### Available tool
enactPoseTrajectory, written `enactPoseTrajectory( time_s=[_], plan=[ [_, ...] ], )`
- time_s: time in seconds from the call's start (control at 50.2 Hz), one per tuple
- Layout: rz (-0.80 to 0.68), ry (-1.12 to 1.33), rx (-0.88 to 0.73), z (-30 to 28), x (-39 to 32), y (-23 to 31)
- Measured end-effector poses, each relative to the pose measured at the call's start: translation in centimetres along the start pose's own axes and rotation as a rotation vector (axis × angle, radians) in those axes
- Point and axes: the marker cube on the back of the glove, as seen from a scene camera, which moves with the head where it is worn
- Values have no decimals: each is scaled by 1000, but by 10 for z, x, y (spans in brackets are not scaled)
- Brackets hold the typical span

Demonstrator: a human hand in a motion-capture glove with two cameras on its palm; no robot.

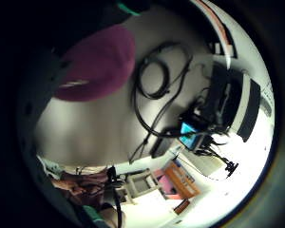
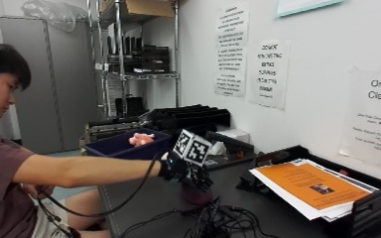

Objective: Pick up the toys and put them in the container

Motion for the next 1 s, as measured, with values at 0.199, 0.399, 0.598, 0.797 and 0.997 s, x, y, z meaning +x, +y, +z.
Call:
enactPoseTrajectory(
  time_s=[0.199, 0.399, 0.598, 0.797, 0.997],
  plan=[
    [65, 149, 241, 33, 20, -20],
    [20, 46, 438, 44, 13, -14],
    [0, 57, 429, 36, 5, 8],
    [-32, 32, 530, -59, -17, 57],
    [-86, 111, 692, -163, -49, 129]
  ],
)
